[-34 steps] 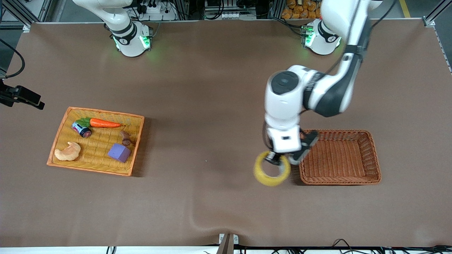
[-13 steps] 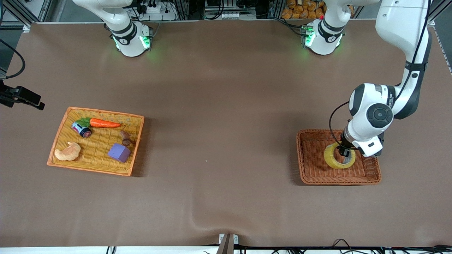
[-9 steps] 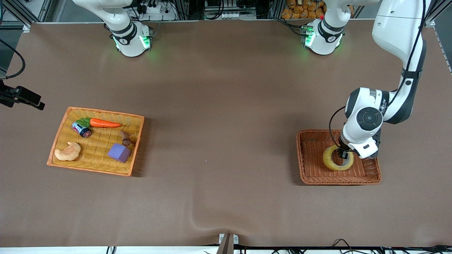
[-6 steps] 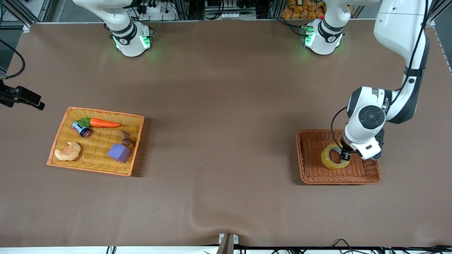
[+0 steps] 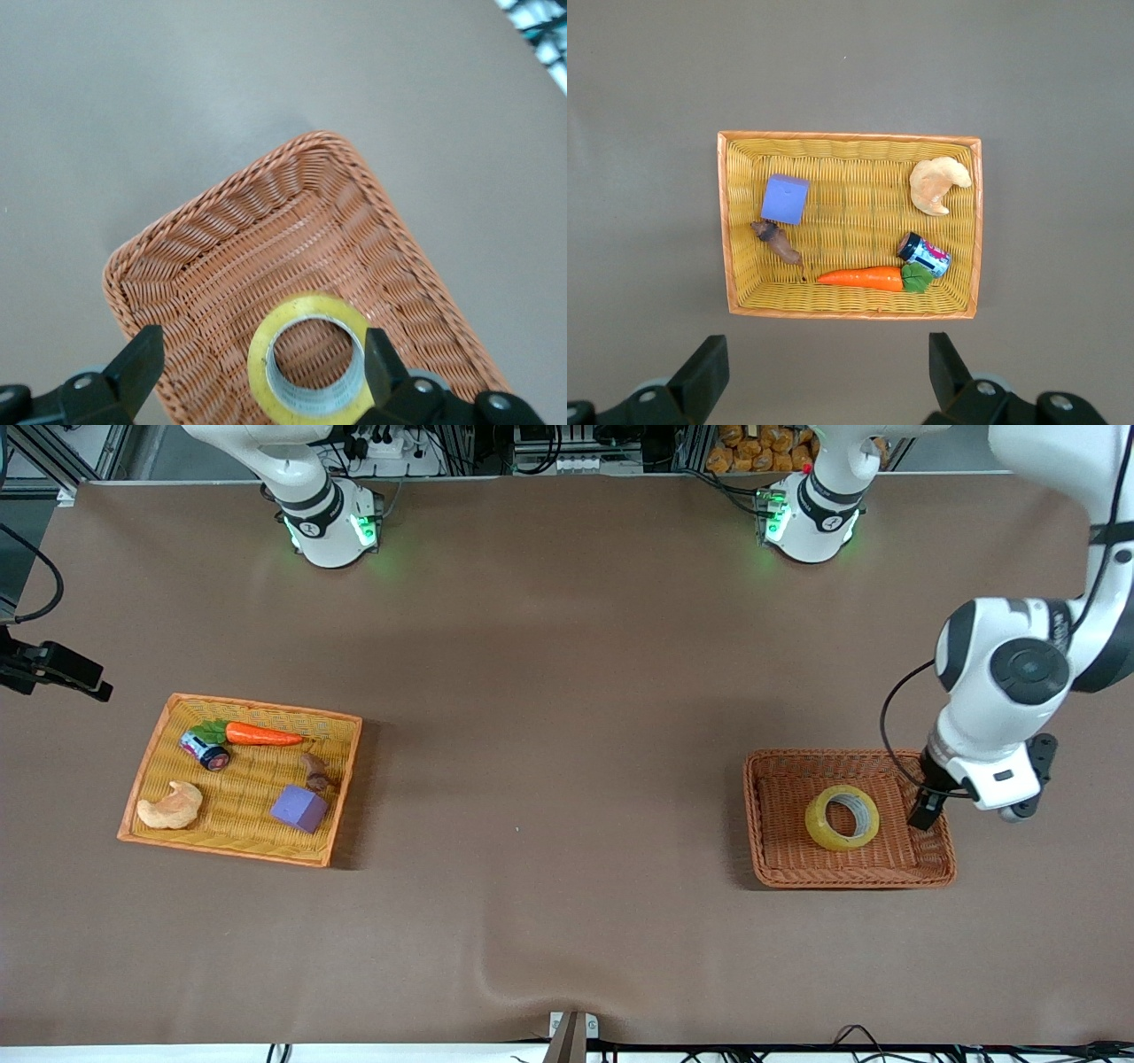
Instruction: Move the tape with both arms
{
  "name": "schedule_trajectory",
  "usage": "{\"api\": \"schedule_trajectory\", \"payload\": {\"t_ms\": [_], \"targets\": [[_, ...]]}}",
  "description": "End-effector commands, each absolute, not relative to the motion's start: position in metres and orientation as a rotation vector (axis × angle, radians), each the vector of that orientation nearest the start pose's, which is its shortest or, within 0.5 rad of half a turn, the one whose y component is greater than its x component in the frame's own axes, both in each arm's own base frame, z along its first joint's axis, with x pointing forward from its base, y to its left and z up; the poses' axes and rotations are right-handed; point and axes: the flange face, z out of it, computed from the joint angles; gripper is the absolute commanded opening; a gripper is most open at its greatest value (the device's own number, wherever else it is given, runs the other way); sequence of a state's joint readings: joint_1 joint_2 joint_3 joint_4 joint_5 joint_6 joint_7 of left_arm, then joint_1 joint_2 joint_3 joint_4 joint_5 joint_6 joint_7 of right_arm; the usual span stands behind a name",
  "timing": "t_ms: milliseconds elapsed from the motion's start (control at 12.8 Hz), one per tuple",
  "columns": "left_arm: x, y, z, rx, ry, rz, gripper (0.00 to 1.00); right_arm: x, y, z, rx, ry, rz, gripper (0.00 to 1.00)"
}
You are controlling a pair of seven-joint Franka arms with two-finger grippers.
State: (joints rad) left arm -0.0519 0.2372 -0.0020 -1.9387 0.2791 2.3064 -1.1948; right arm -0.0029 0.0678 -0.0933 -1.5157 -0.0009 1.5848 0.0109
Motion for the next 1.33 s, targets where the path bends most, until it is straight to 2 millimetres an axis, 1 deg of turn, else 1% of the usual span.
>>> {"api": "schedule_trajectory", "payload": {"t_ms": [0, 156, 312, 546, 624, 702, 780, 937, 1015, 1093, 1249], "targets": [[0.597, -0.046, 0.413, -2.802, -1.158, -0.291, 1.00, 0.577, -0.054, 0.616, -3.140, 0.154, -0.008, 1.00], [0.585, -0.049, 0.443, -2.933, -0.915, -0.255, 1.00, 0.577, -0.054, 0.616, -3.139, 0.154, -0.008, 1.00], [0.572, -0.047, 0.469, -3.027, -0.663, -0.198, 1.00, 0.577, -0.054, 0.616, -3.140, 0.154, -0.010, 1.00], [0.563, -0.048, 0.492, -3.081, -0.432, -0.199, 1.00, 0.577, -0.054, 0.616, -3.139, 0.154, -0.008, 1.00], [0.557, -0.047, 0.499, -3.086, -0.338, -0.177, 1.00, 0.577, -0.054, 0.616, -3.139, 0.154, -0.010, 1.00], [0.553, -0.048, 0.502, -3.090, -0.246, -0.147, 1.00, 0.577, -0.054, 0.616, -3.139, 0.154, -0.010, 1.00], [0.552, -0.049, 0.503, -3.096, -0.199, -0.135, 1.00, 0.577, -0.054, 0.616, -3.139, 0.154, -0.010, 1.00], [0.548, -0.063, 0.502, -3.105, -0.110, -0.100, 1.00, 0.577, -0.054, 0.616, -3.139, 0.154, -0.010, 1.00], [0.548, -0.069, 0.506, -3.109, -0.070, -0.071, 1.00, 0.577, -0.054, 0.616, -3.137, 0.156, -0.013, 1.00], [0.548, -0.077, 0.505, -3.129, -0.033, -0.020, 1.00, 0.578, -0.053, 0.616, -3.133, 0.156, -0.022, 1.00], [0.544, -0.082, 0.508, -3.131, 0.065, 0.010, 1.00, 0.580, -0.053, 0.615, -3.124, 0.158, -0.026, 1.00]]}}
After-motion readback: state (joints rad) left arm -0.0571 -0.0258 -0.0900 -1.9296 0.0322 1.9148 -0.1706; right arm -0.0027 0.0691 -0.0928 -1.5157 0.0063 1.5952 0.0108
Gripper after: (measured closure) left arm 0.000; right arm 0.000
